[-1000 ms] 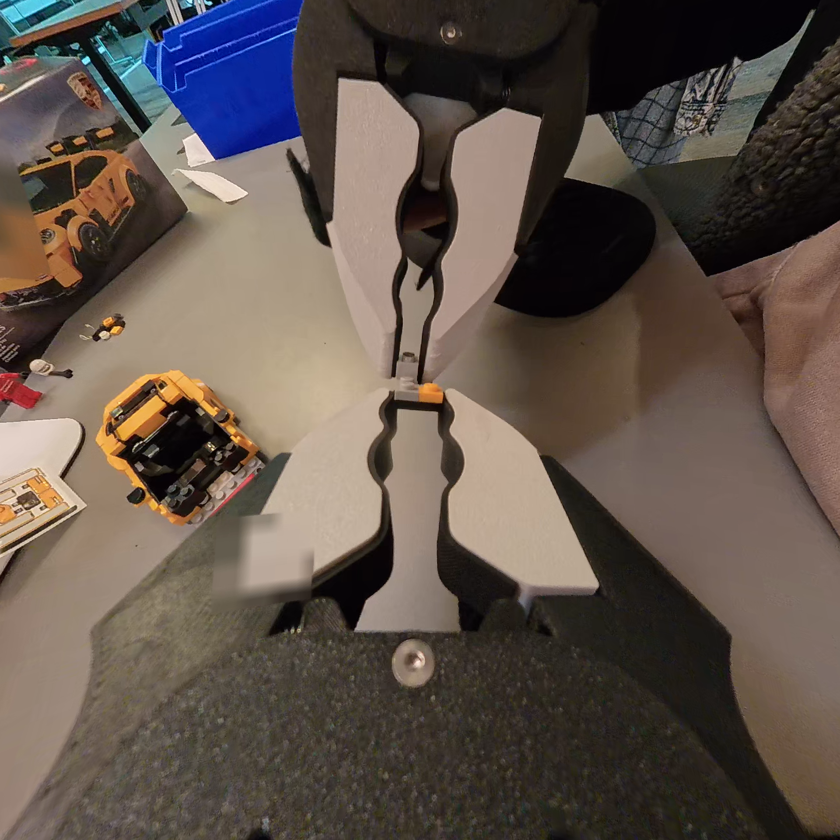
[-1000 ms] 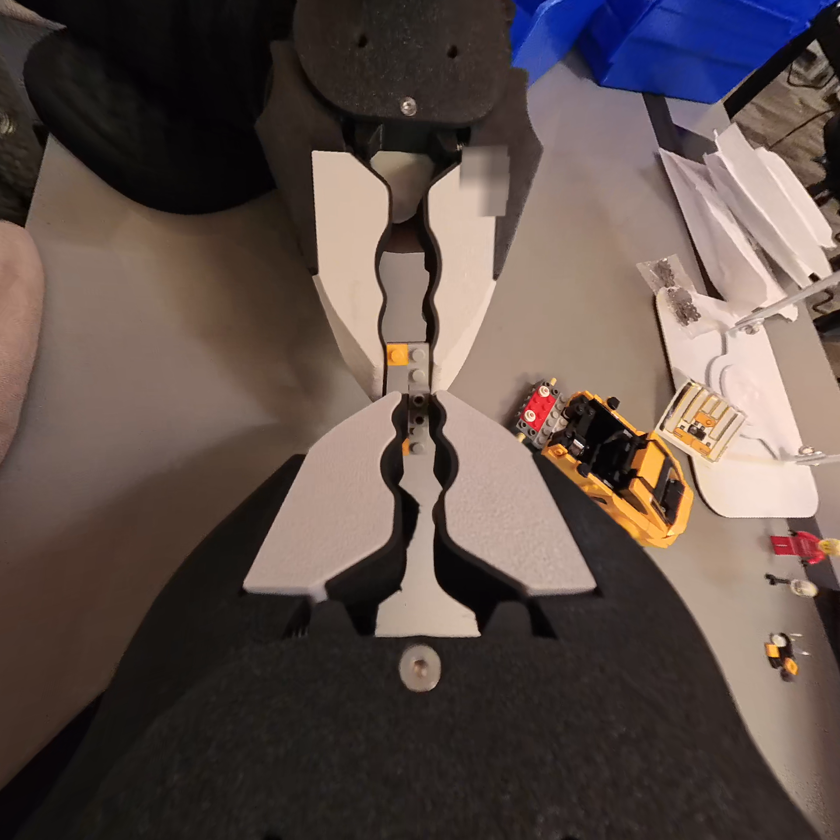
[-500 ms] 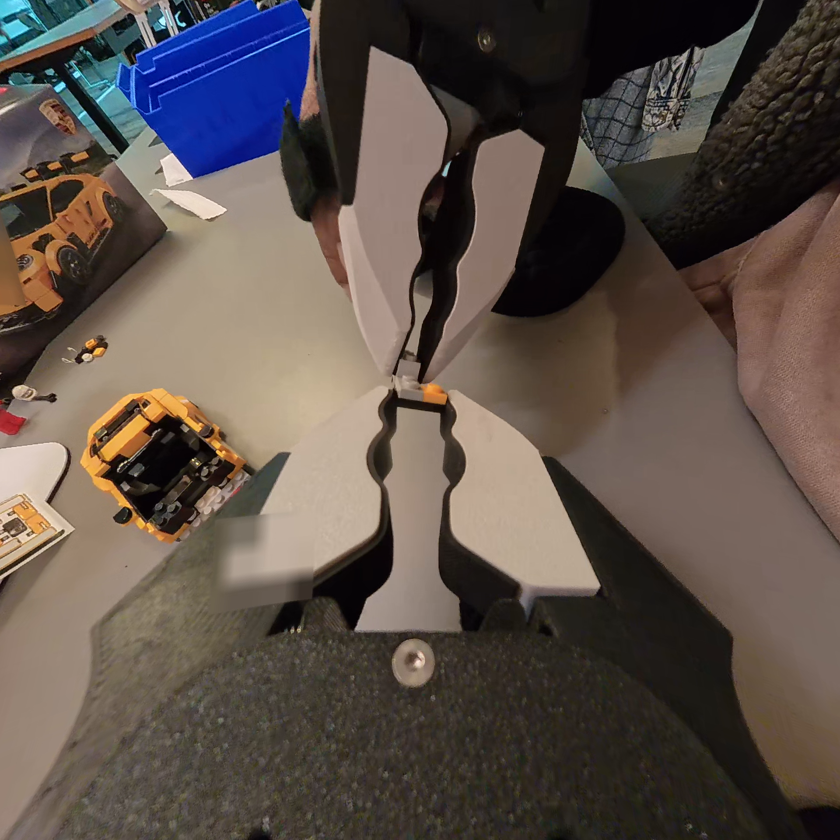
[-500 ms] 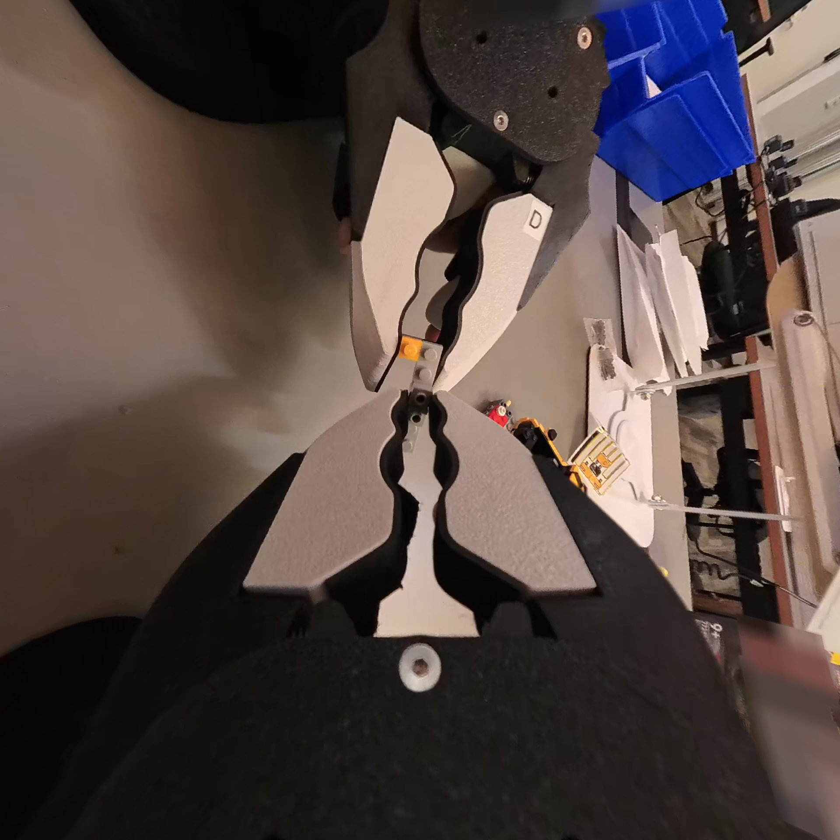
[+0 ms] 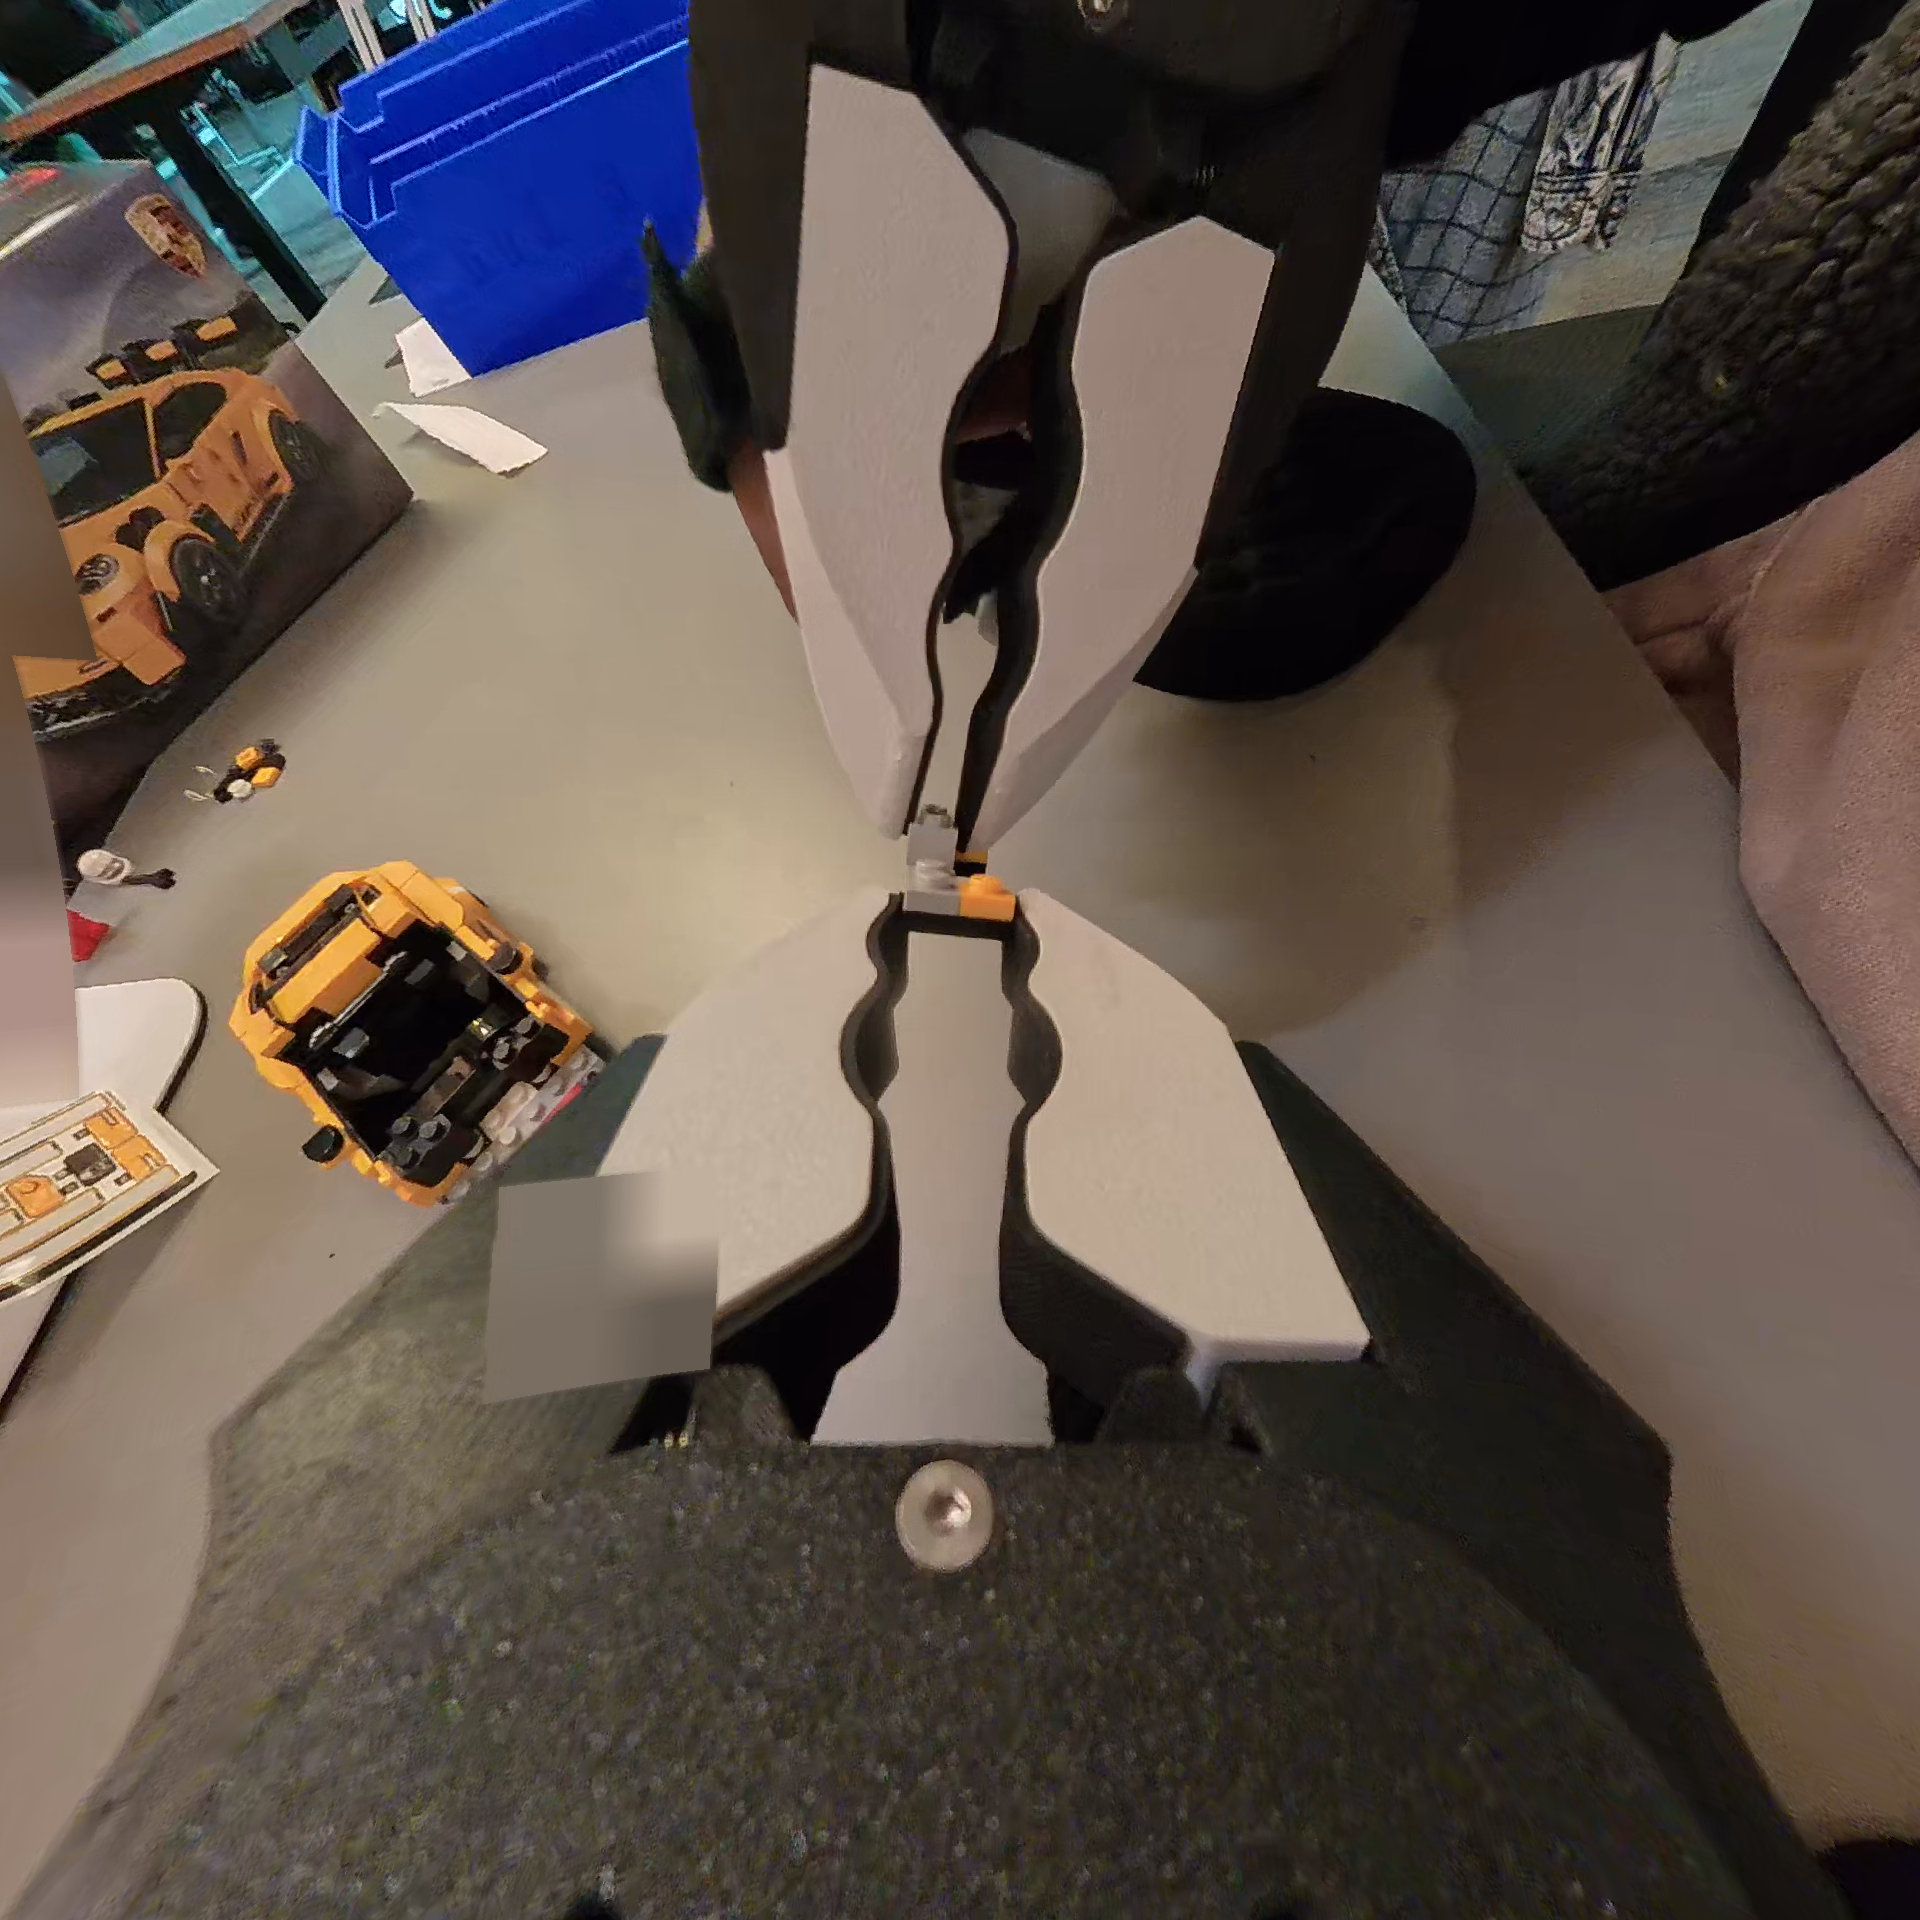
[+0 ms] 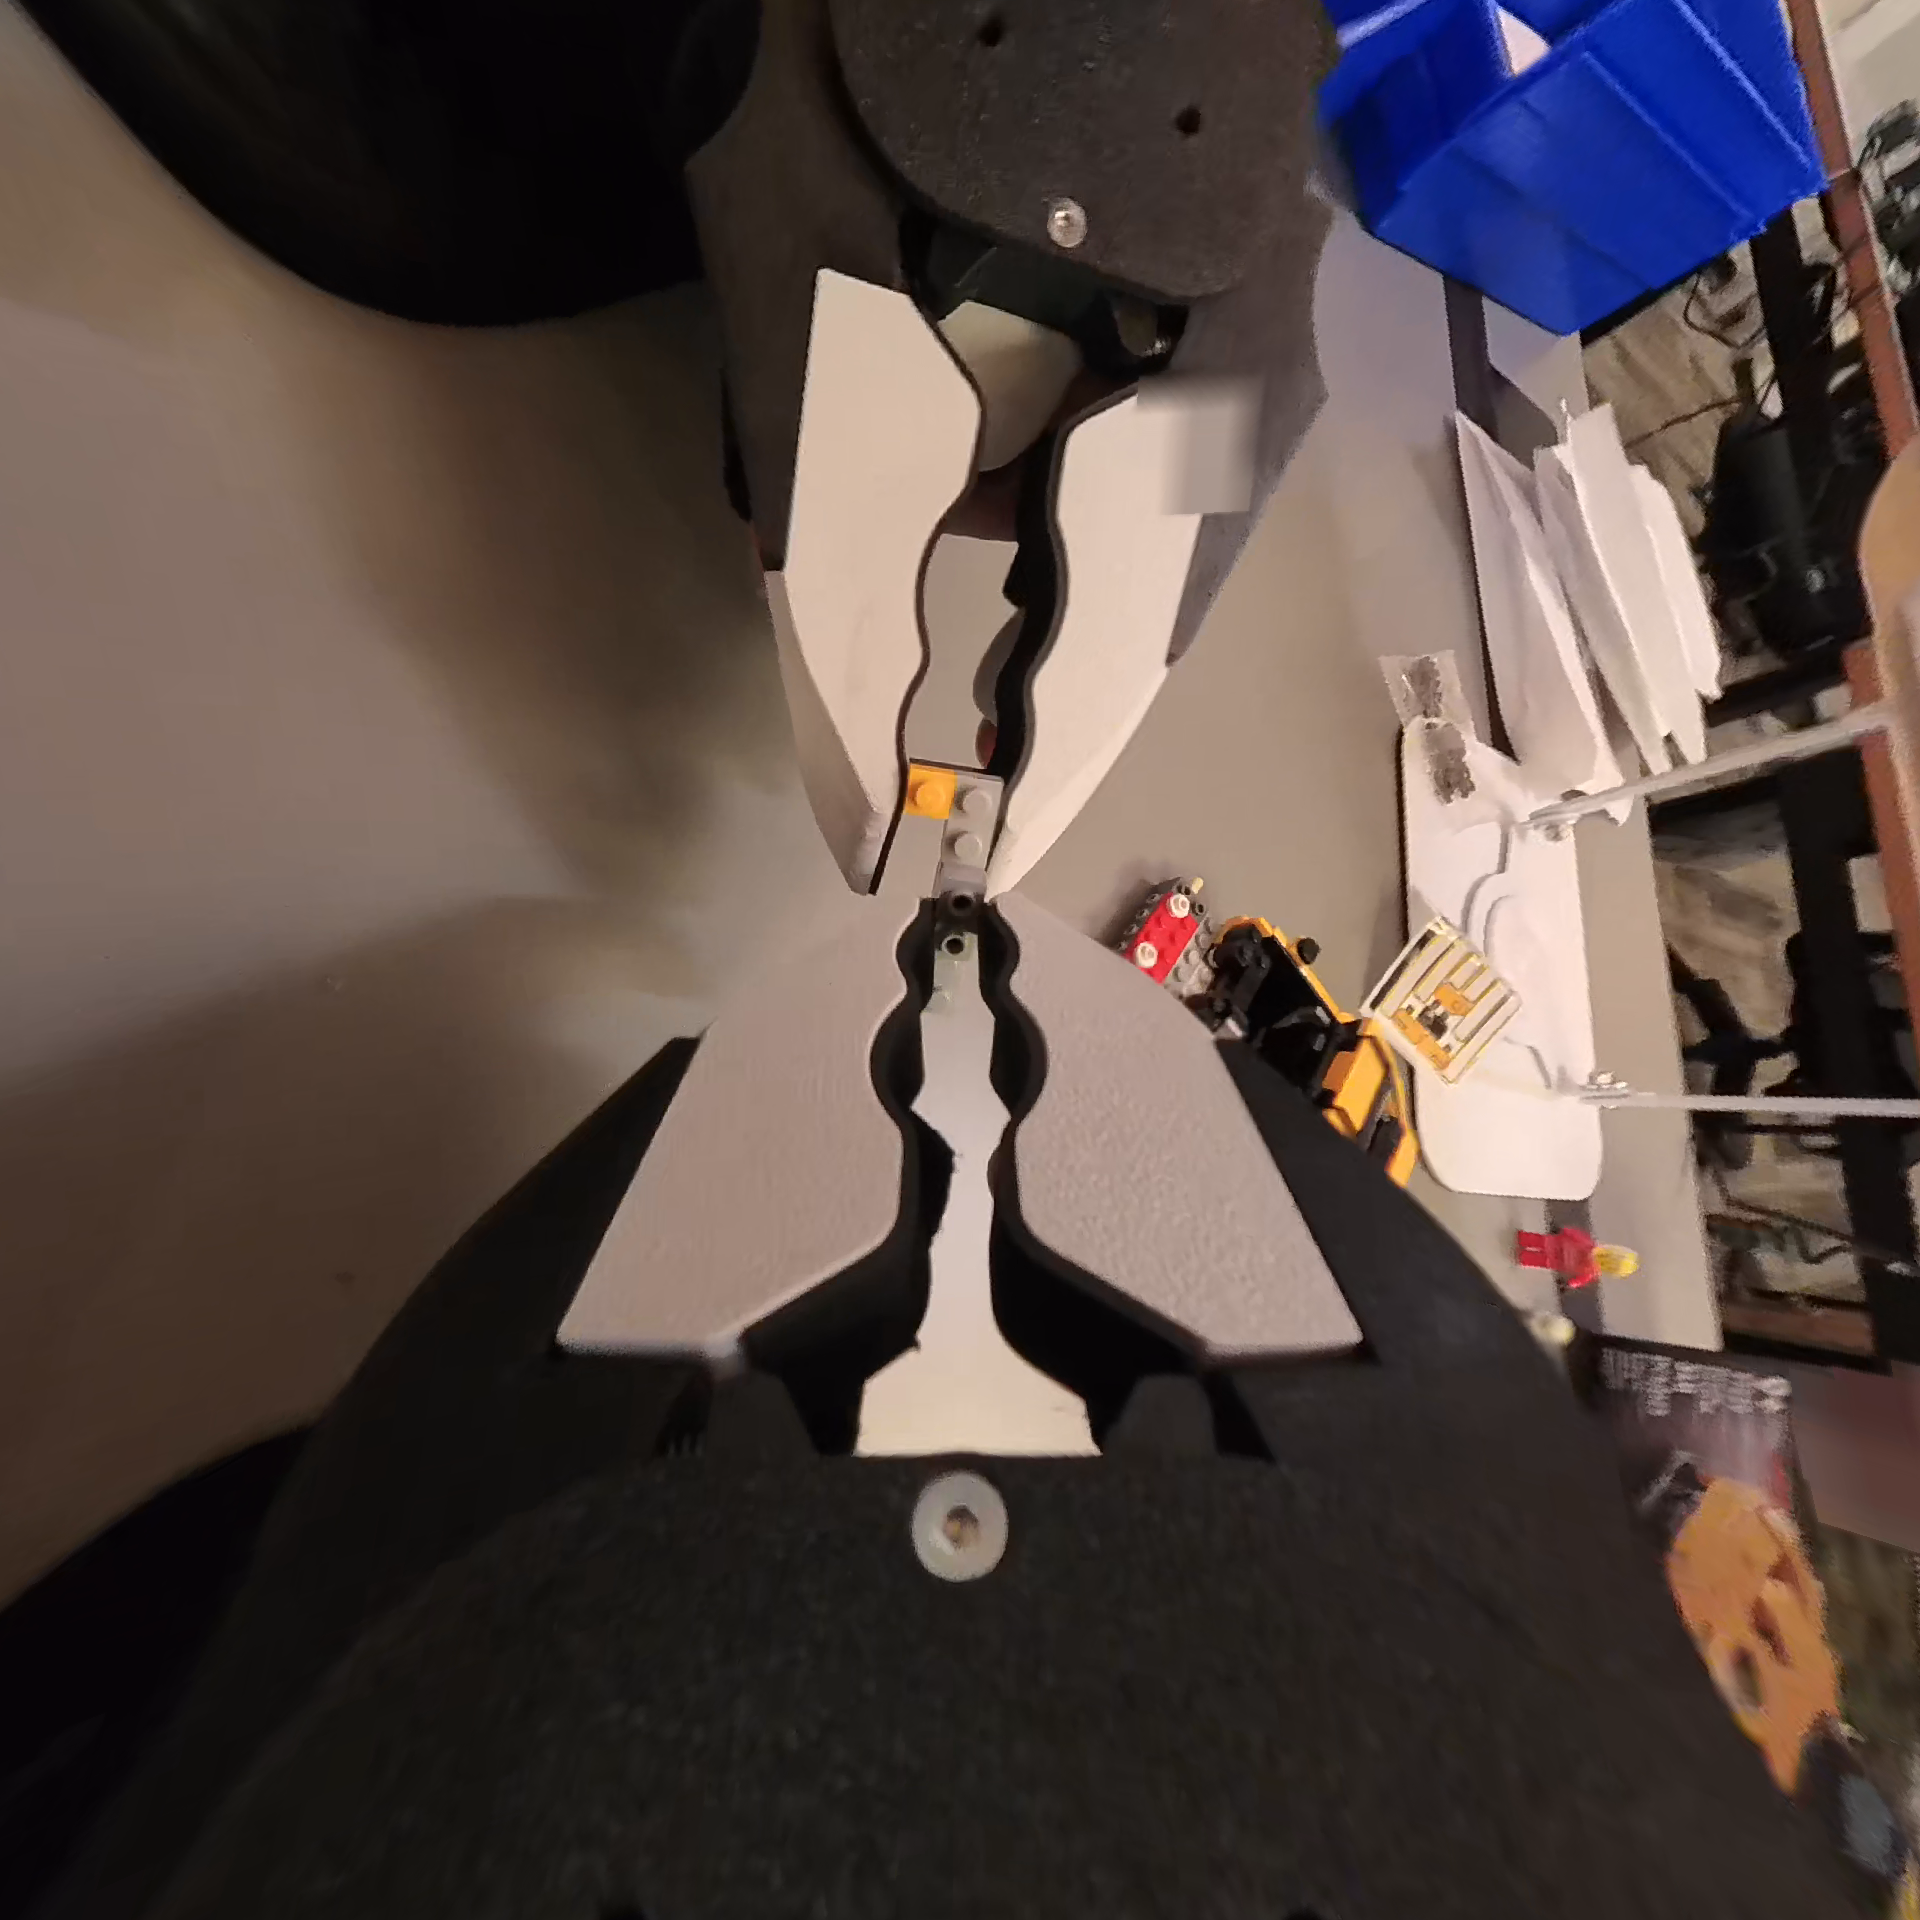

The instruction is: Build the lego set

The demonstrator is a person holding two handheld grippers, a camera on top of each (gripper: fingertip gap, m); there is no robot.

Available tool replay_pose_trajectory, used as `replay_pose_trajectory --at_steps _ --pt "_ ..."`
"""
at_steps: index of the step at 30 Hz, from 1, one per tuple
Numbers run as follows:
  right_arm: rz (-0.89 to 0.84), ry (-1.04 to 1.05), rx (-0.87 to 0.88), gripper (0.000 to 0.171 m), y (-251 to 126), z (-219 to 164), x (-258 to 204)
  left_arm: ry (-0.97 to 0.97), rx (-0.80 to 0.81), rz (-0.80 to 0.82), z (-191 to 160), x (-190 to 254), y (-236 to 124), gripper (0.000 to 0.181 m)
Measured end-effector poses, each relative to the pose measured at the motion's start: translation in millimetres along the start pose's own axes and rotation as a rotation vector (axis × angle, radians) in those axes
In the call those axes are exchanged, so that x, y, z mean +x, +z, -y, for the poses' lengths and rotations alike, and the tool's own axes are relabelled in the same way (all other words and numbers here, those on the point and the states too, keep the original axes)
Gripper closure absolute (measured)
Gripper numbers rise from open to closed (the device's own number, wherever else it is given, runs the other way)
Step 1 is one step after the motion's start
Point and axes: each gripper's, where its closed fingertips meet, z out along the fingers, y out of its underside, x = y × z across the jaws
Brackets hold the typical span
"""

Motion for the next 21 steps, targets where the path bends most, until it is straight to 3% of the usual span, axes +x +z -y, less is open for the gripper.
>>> replay_pose_trajectory --at_steps 7,14,21 --pt "-0.037 -0.199 -0.043 0.163 -0.9 -1.3 -4.4 -0.001 -0.005 -0.029 -1.6 4.3 1.2 0.164" --pt "-0.018 0.030 -0.011 0.161 -3.5 0.7 1.4 0.002 0.013 0.005 2.5 -1.8 -1.1 0.164" --pt "-0.020 0.029 -0.018 0.163 -1.6 2.2 3.4 0.008 0.000 0.009 1.2 -2.6 -1.2 0.164"
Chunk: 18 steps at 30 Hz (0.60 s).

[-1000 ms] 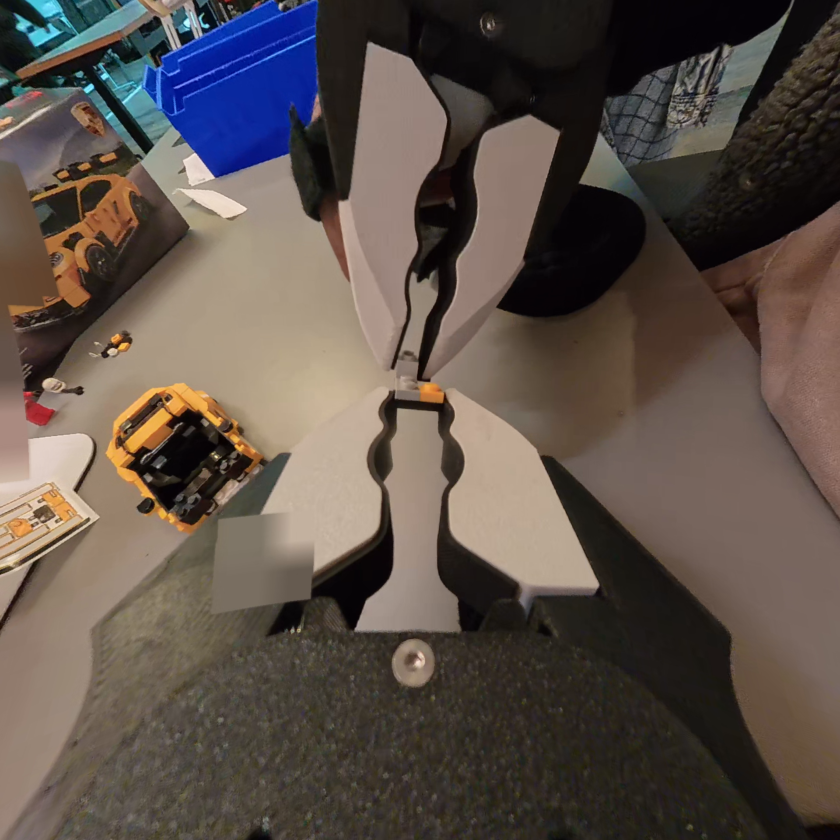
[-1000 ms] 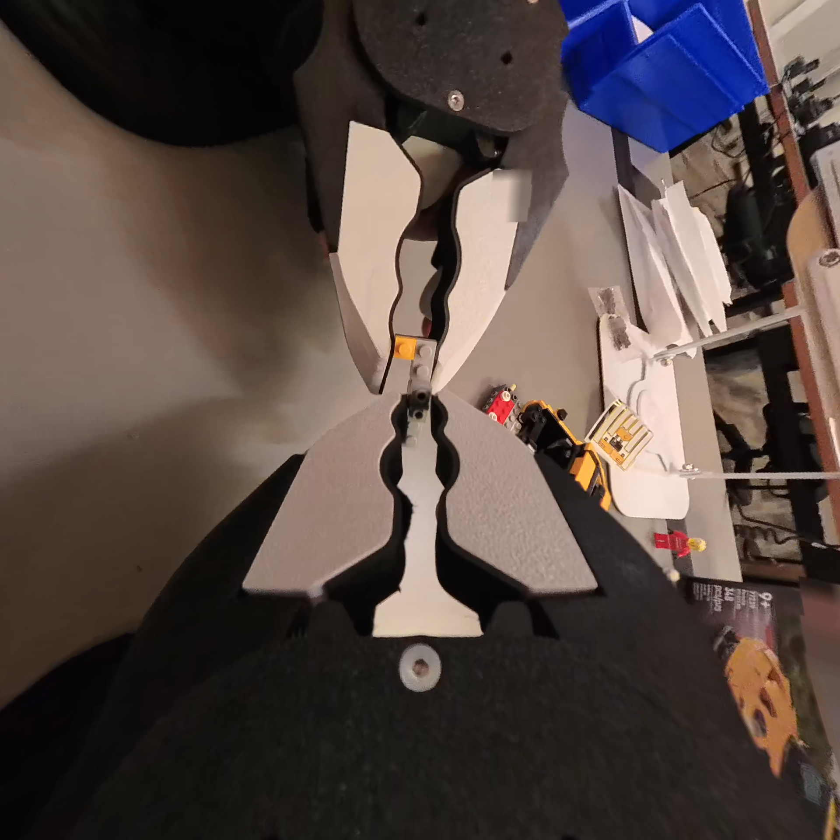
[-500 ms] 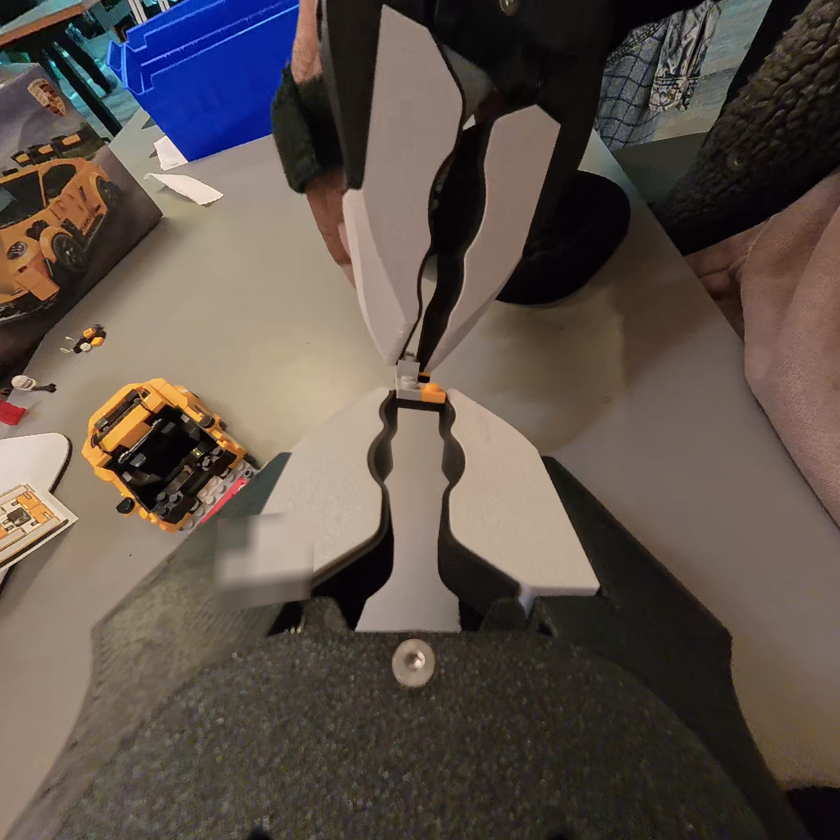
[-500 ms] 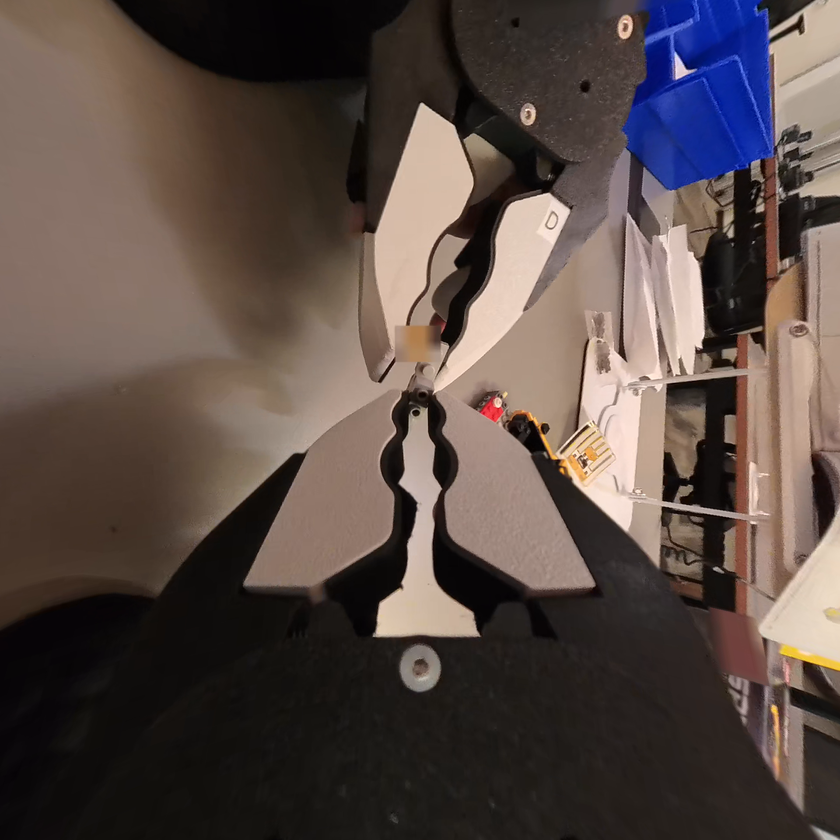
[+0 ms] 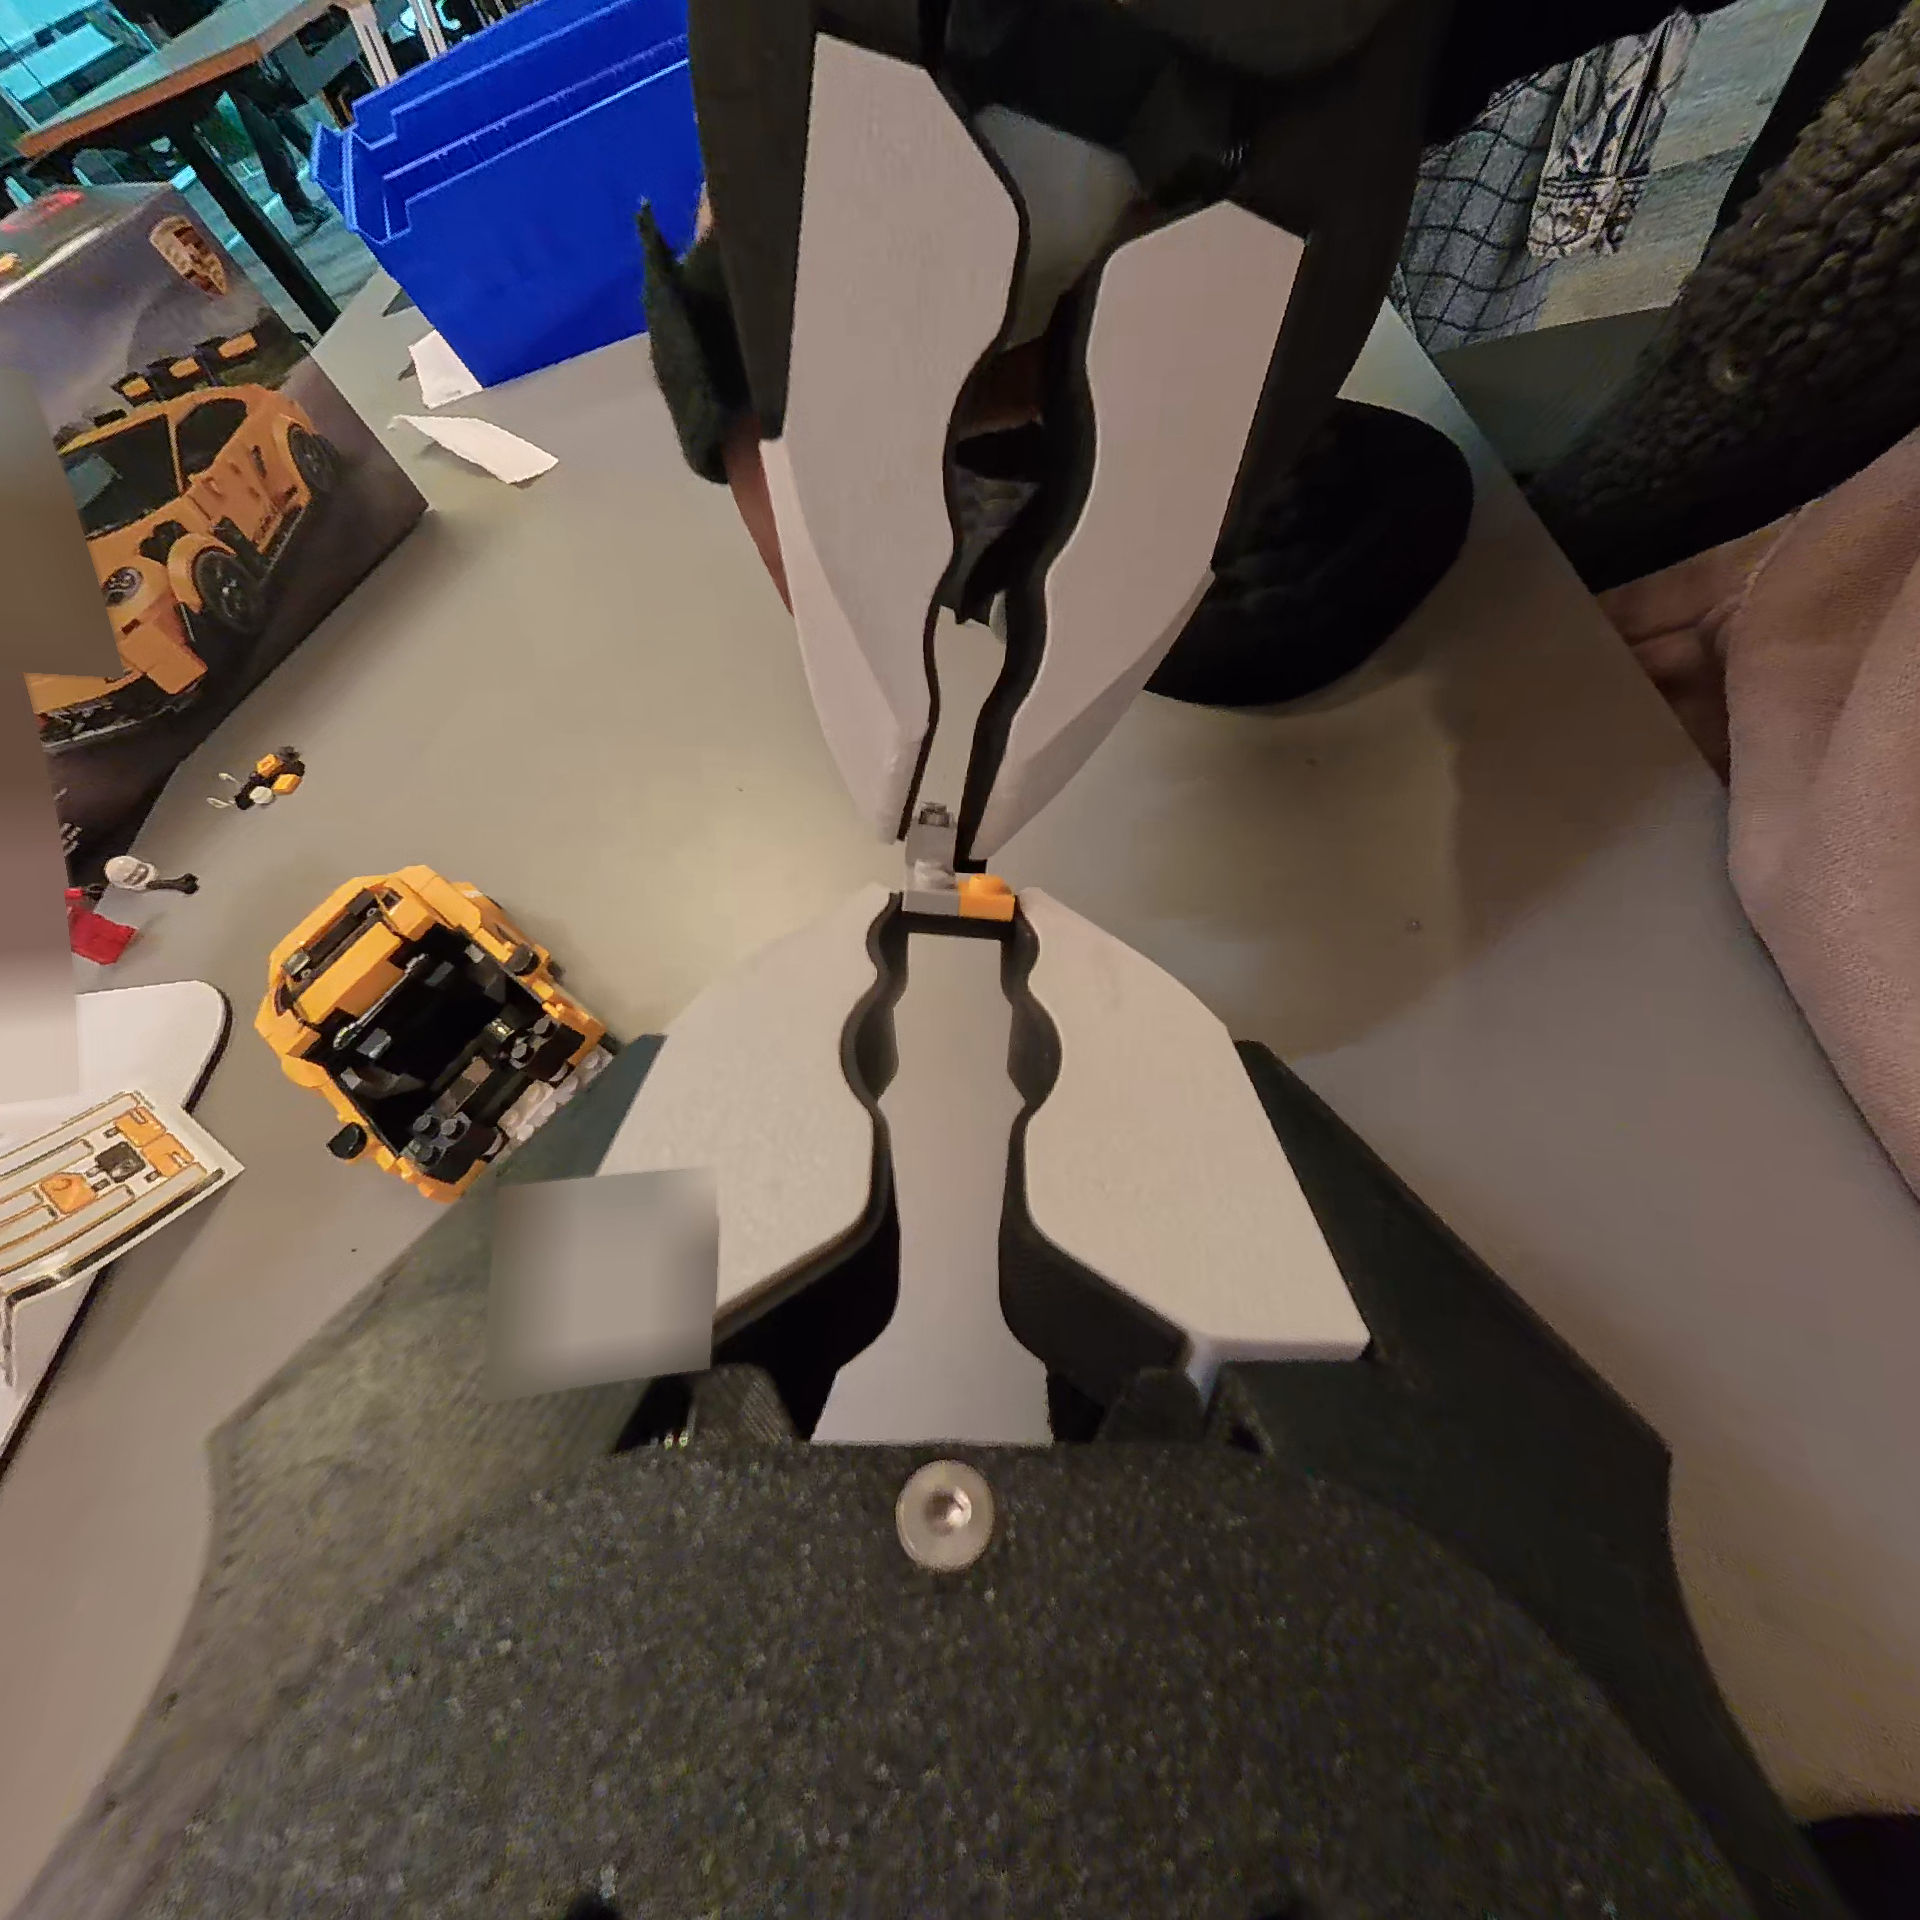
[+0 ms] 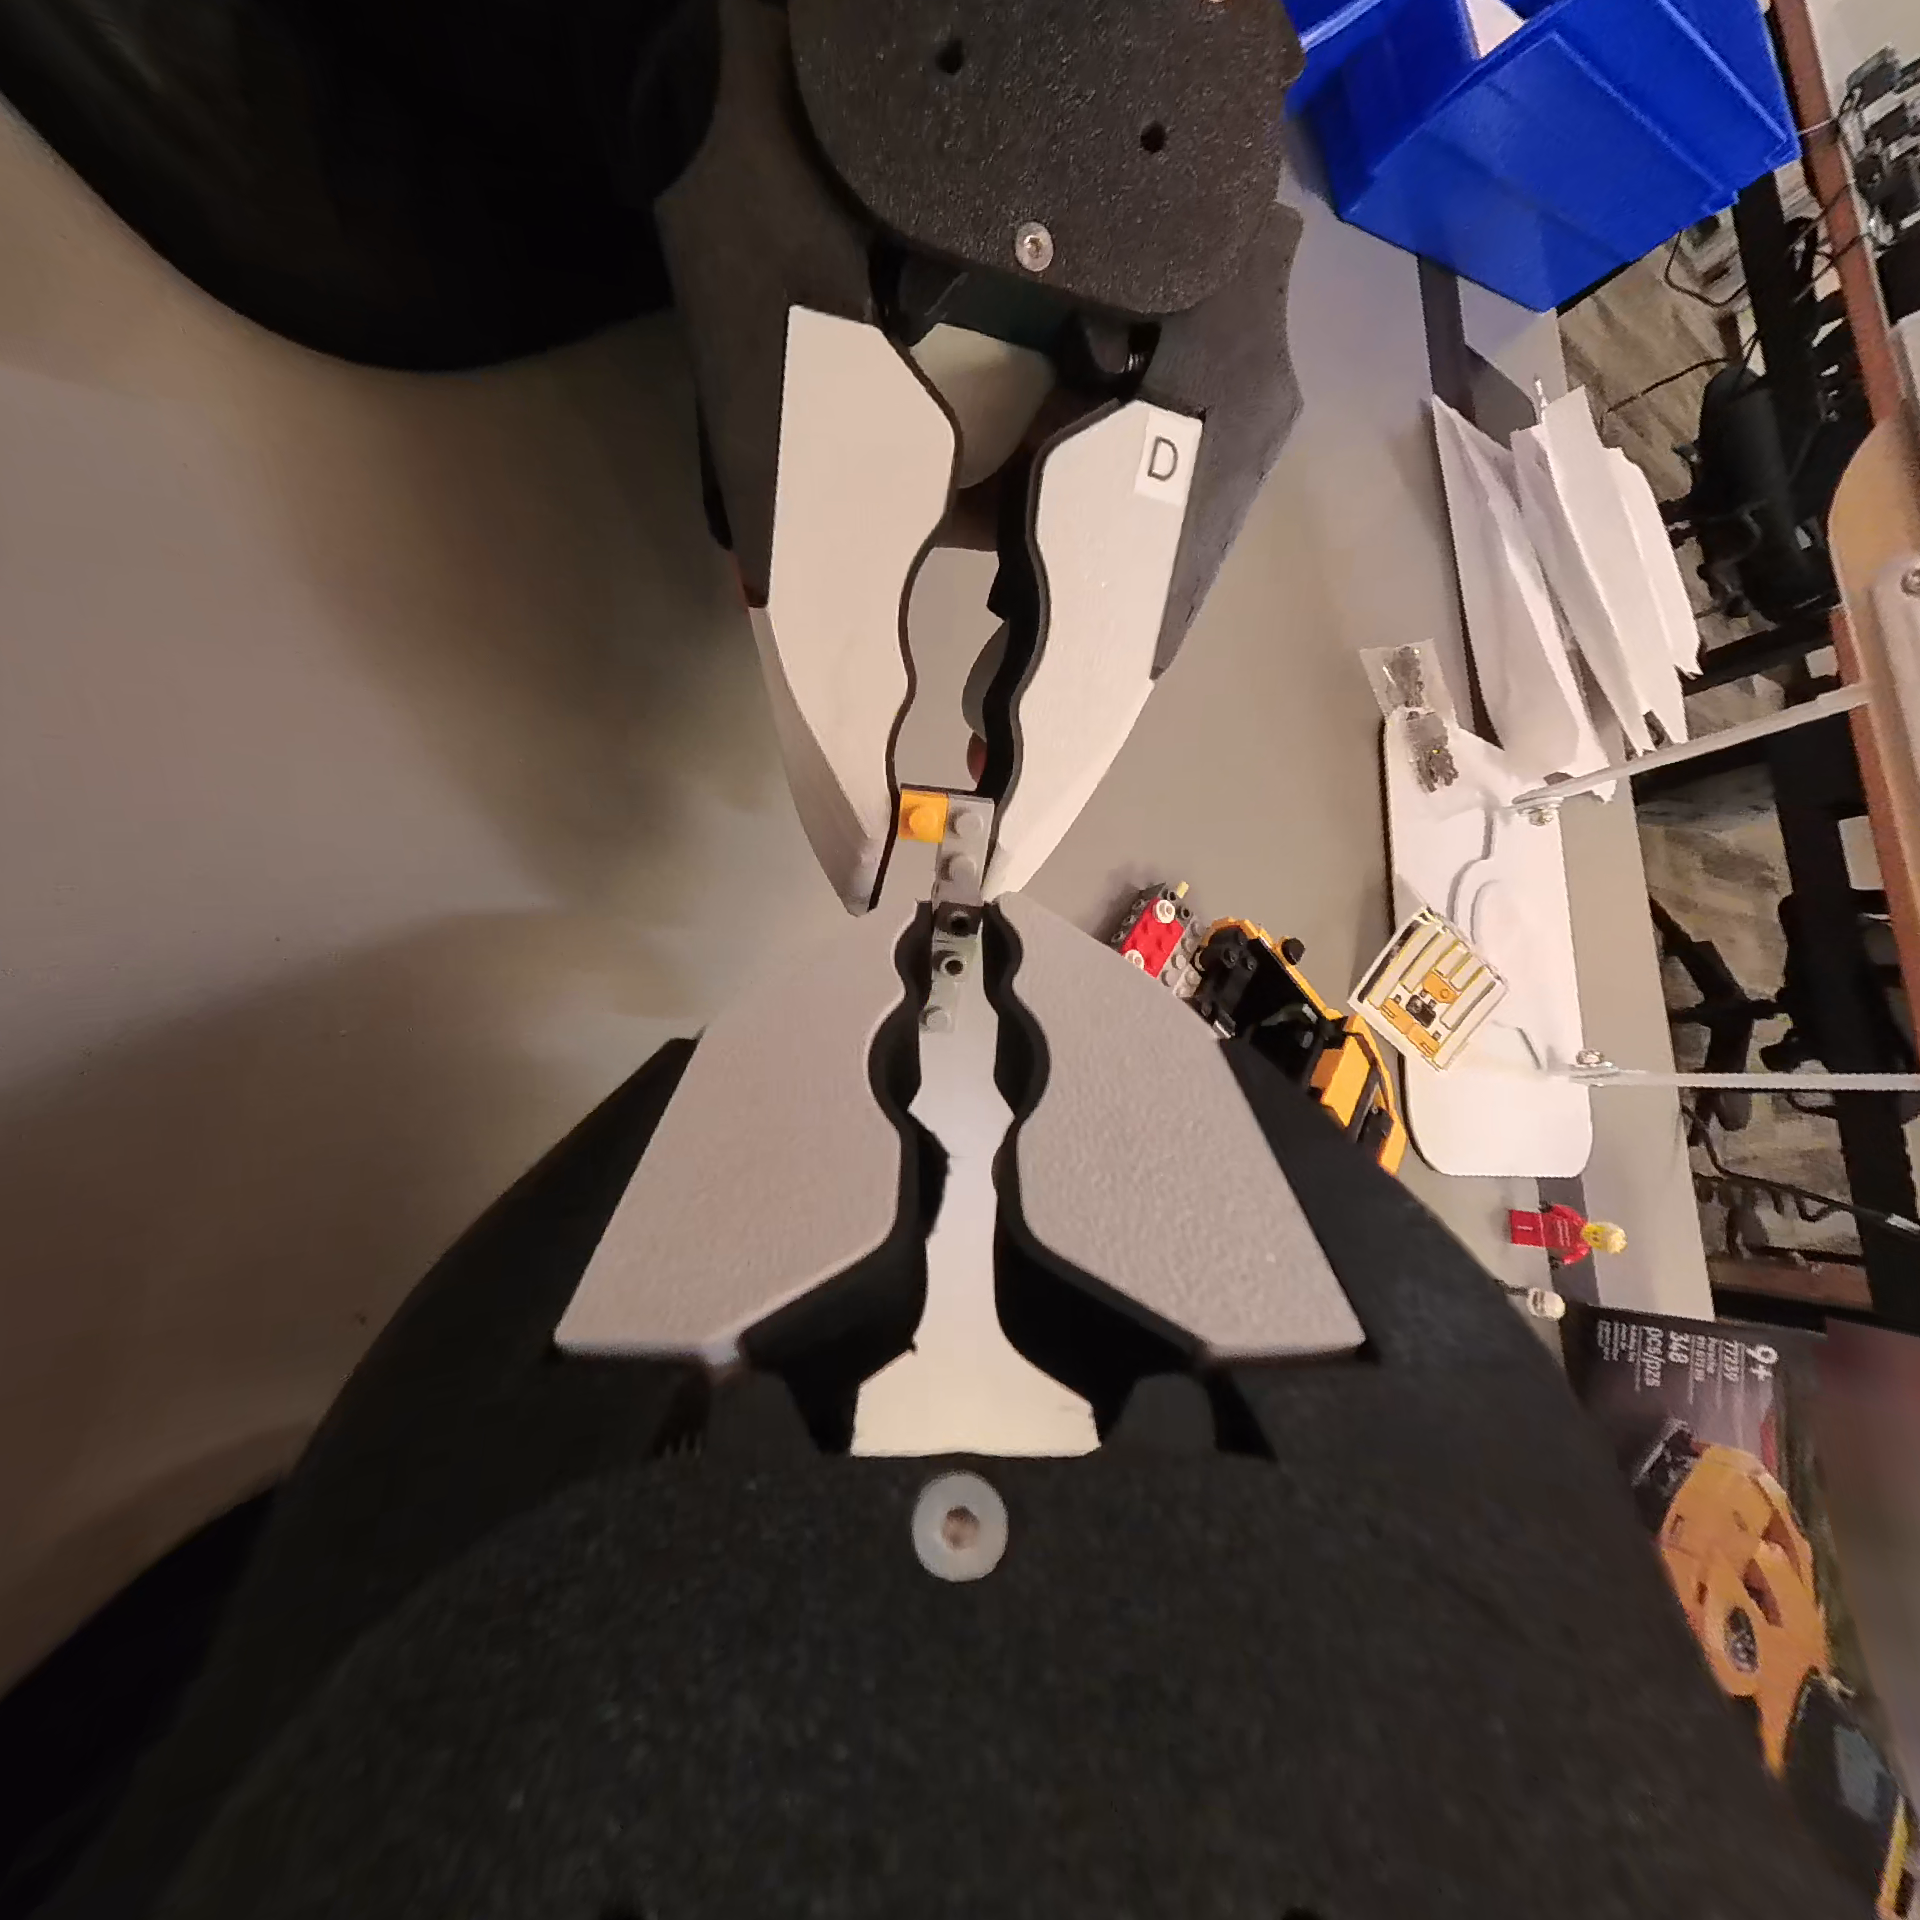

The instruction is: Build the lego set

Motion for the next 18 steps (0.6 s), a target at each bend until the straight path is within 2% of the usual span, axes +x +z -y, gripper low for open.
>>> replay_pose_trajectory --at_steps 13,15,18 --pt "-0.040 -0.309 -0.049 0.163 0.1 -2.1 -8.6 0.001 -0.011 -0.059 -2.9 8.8 2.3 0.164" --pt "-0.046 -0.315 -0.052 0.163 0.0 -2.3 -9.0 0.002 -0.009 -0.061 -2.8 8.9 2.6 0.164" --pt "-0.043 -0.207 -0.049 0.163 -0.6 -1.9 -5.6 0.000 0.003 -0.045 -0.8 5.8 1.9 0.164"
